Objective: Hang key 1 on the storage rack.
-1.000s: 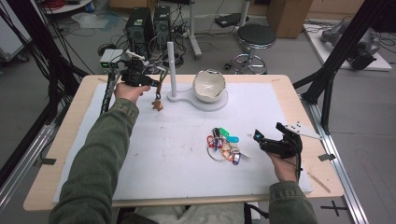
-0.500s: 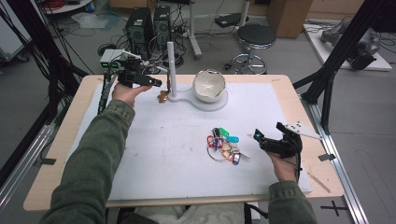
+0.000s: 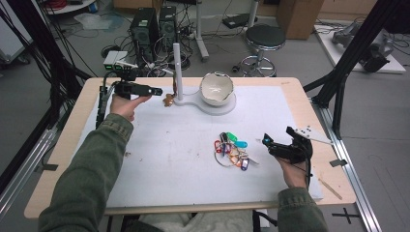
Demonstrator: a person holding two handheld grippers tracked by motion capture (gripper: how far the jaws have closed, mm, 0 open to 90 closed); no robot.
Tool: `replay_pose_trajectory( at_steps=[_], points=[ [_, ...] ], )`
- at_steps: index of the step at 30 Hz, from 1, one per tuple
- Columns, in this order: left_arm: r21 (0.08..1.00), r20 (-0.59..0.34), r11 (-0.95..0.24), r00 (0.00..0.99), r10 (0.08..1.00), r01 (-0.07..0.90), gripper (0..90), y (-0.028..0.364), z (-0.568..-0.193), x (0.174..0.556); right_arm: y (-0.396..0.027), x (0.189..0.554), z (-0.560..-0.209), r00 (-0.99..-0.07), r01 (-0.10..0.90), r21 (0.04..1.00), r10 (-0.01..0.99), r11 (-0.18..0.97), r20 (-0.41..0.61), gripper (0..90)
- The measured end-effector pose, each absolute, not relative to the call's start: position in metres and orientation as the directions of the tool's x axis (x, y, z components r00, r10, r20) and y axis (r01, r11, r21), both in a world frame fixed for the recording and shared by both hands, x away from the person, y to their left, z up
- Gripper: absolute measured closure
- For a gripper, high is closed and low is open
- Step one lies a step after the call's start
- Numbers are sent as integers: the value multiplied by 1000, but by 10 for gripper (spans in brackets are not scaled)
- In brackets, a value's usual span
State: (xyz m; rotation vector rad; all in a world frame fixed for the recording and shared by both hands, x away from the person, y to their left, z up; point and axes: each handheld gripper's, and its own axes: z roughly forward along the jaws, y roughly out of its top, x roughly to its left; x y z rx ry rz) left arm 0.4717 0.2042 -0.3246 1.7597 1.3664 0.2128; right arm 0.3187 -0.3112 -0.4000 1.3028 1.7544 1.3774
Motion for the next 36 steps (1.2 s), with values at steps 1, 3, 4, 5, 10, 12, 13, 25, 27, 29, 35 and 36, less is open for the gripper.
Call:
replay_pose_trajectory(
  at_steps=[1,3,4,5,10,12,13,25,27,29,35,36],
  points=[
    [715,-358,-15,384,851,699,16,205,-326,469,-311,318,-400,-377,354,935,916,3,139,7],
    [723,-342,-25,390,855,690,16,207,-327,463,-311,319,-400,-378,353,936,916,6,136,7],
    [726,-345,-21,391,853,687,16,208,-328,460,-311,319,-400,-377,354,935,916,6,137,7],
    [729,-354,-16,397,847,684,16,208,-328,457,-311,319,-400,-377,354,935,916,5,138,7],
    [739,-351,-41,436,829,672,16,205,-325,445,-310,319,-400,-378,355,935,916,5,138,7],
    [739,-344,-60,453,823,671,16,204,-324,441,-310,319,-400,-379,352,936,915,8,134,7],
    [741,-342,-66,460,819,669,17,204,-324,438,-310,319,-400,-378,355,935,916,7,137,7],
    [740,-342,-72,466,816,669,17,215,-338,414,-310,319,-400,-379,355,935,916,11,133,7],
    [738,-345,-68,462,817,671,17,218,-341,411,-310,318,-400,-379,356,935,916,15,130,7],
    [739,-343,-62,454,822,671,17,222,-344,408,-310,319,-400,-379,354,935,916,15,129,7],
    [740,-341,-50,438,832,671,17,232,-350,397,-310,319,-401,-379,358,934,916,13,133,7],
    [742,-342,-45,436,833,669,17,234,-350,395,-309,319,-401,-379,361,933,915,12,135,7]
  ],
)
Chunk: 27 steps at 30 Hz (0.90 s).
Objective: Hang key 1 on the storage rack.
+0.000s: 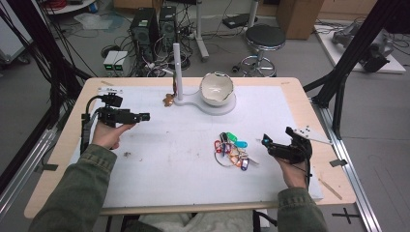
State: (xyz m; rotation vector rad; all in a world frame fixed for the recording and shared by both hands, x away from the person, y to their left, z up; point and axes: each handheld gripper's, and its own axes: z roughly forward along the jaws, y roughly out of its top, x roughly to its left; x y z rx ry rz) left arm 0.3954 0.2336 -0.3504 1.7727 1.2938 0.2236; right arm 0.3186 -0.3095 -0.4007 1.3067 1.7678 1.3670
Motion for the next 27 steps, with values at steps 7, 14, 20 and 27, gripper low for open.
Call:
replay_pose_trajectory(
  at_steps=[7,14,20,27],
  points=[
    [742,-334,-58,443,832,668,17,238,-356,381,-310,319,-401,-381,358,934,915,17,129,7],
    [755,-312,-68,449,837,652,17,240,-363,370,-309,319,-402,-388,359,933,913,27,123,7],
    [764,-306,-64,448,840,642,17,245,-371,361,-309,319,-402,-388,362,932,913,26,125,7],
    [781,-300,-47,440,846,623,17,255,-380,349,-308,319,-402,-390,367,930,912,30,125,7]
  ],
)
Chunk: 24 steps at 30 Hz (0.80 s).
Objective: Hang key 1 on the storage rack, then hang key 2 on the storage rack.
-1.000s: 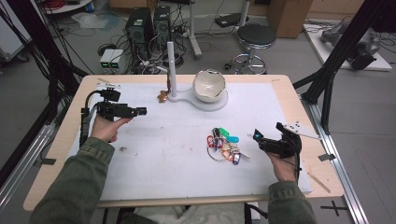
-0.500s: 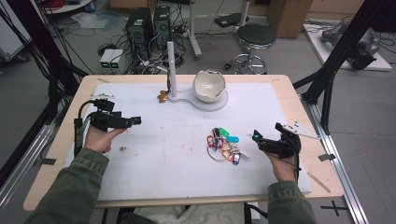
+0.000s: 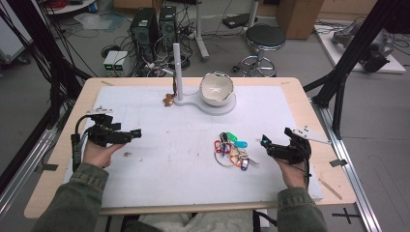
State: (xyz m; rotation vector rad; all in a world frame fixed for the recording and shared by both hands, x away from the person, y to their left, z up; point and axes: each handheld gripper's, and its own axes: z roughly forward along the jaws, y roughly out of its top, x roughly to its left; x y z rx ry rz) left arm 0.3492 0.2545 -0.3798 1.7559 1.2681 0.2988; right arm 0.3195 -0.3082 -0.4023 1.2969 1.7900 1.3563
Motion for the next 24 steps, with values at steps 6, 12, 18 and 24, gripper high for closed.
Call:
replay_pose_trajectory(
  at_steps=[6,12,18,24],
  points=[
    [778,-307,-28,419,854,627,17,264,-395,339,-308,321,-403,-396,383,923,909,35,130,7],
    [771,-331,10,388,860,636,17,275,-407,331,-302,325,-407,-422,423,903,898,70,128,7],
    [791,-325,14,401,857,612,17,277,-409,324,-297,326,-402,-442,426,902,886,71,139,7],
    [796,-323,16,403,856,604,17,278,-410,322,-289,327,-401,-470,426,899,875,107,118,7]
  ],
)
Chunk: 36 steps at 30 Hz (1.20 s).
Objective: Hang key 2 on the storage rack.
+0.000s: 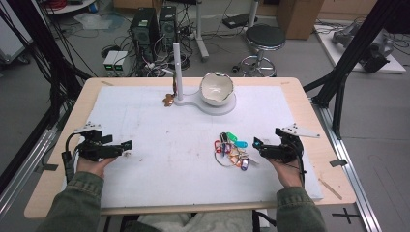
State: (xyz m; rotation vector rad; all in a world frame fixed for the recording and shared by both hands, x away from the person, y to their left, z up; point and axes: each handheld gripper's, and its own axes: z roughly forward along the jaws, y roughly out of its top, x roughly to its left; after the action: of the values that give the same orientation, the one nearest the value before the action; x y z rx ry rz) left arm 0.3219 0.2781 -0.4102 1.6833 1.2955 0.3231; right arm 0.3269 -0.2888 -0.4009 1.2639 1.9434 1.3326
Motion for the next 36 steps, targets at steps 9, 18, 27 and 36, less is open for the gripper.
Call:
replay_pose_trajectory(
  at_steps=[9,18,27,36],
  points=[
    [795,-317,8,405,857,606,17,278,-412,321,-279,326,-401,-496,426,894,862,139,103,6],
    [794,-314,1,408,857,608,17,277,-413,321,-273,328,-402,-508,437,886,856,156,100,7],
    [794,-311,-6,415,855,608,17,277,-413,321,-261,334,-405,-531,453,869,843,201,82,7],
    [788,-308,-29,434,847,616,17,274,-415,320,-245,341,-411,-568,476,838,821,267,61,7]
  ],
)
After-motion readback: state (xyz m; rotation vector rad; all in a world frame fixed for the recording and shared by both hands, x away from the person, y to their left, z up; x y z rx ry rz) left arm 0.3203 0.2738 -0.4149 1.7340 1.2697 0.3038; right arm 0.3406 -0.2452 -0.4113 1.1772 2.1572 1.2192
